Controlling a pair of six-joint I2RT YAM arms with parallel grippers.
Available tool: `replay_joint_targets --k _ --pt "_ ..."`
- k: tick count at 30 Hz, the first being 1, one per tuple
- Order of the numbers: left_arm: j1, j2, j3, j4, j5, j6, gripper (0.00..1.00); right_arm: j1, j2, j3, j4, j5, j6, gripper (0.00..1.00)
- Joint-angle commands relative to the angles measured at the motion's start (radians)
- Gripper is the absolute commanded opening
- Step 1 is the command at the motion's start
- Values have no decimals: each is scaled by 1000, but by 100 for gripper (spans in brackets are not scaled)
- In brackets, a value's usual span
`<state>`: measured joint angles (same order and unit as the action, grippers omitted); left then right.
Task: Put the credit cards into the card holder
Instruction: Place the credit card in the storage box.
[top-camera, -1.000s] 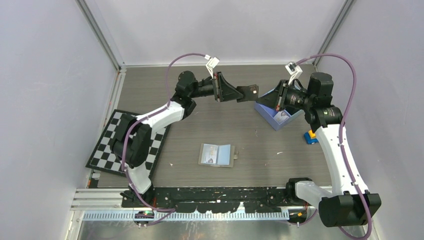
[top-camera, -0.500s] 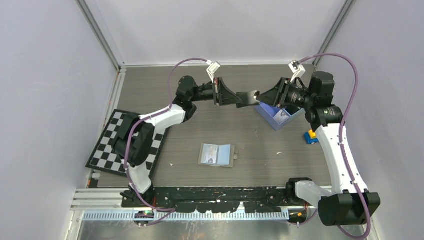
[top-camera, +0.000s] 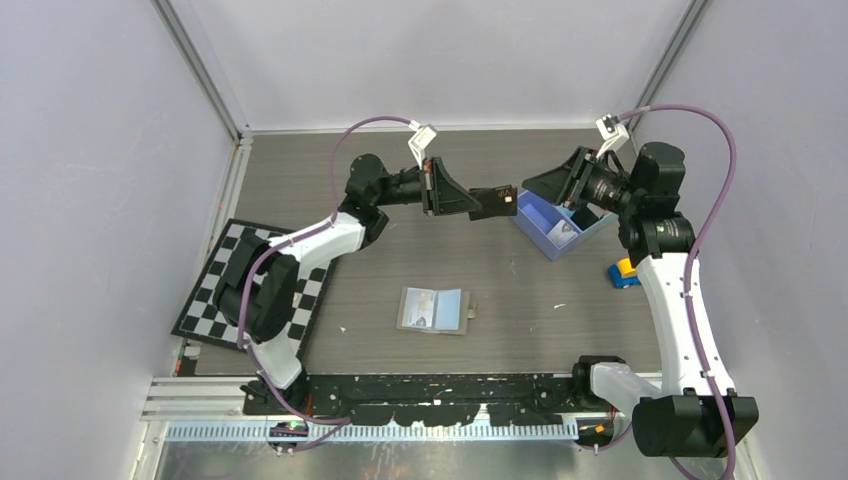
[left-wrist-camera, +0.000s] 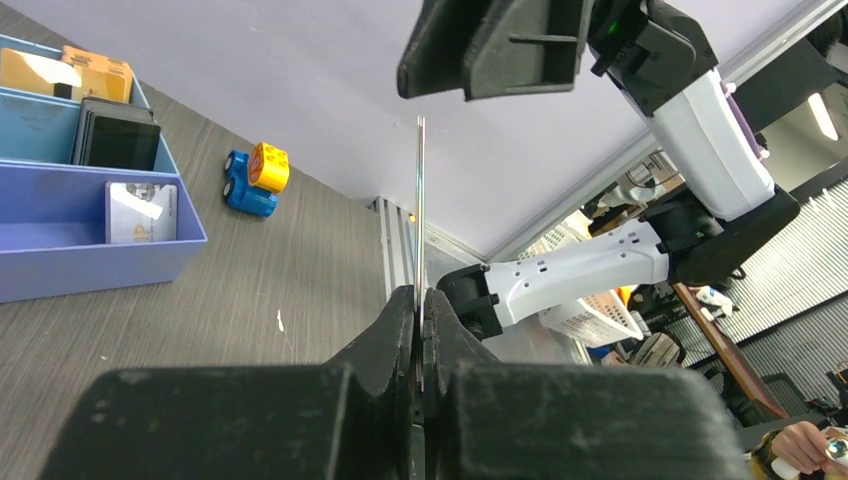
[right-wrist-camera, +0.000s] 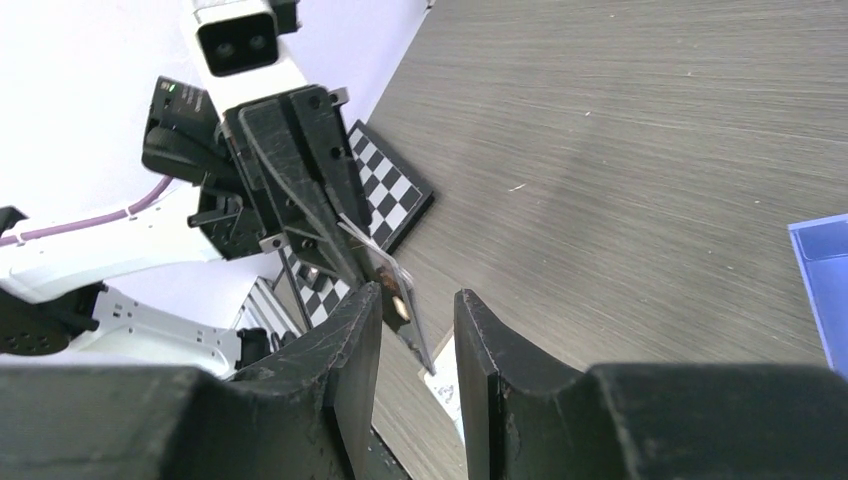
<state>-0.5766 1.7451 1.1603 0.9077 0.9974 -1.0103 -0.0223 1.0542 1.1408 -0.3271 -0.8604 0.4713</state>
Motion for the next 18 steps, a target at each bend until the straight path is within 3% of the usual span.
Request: replay_joint_targets --k 1,18 --pt "-4 -70 -10 13 21 34 0 -16 11 28 21 -29 14 38" --pt "-12 -85 -3 -28 21 58 0 -14 71 20 23 -129 22 39"
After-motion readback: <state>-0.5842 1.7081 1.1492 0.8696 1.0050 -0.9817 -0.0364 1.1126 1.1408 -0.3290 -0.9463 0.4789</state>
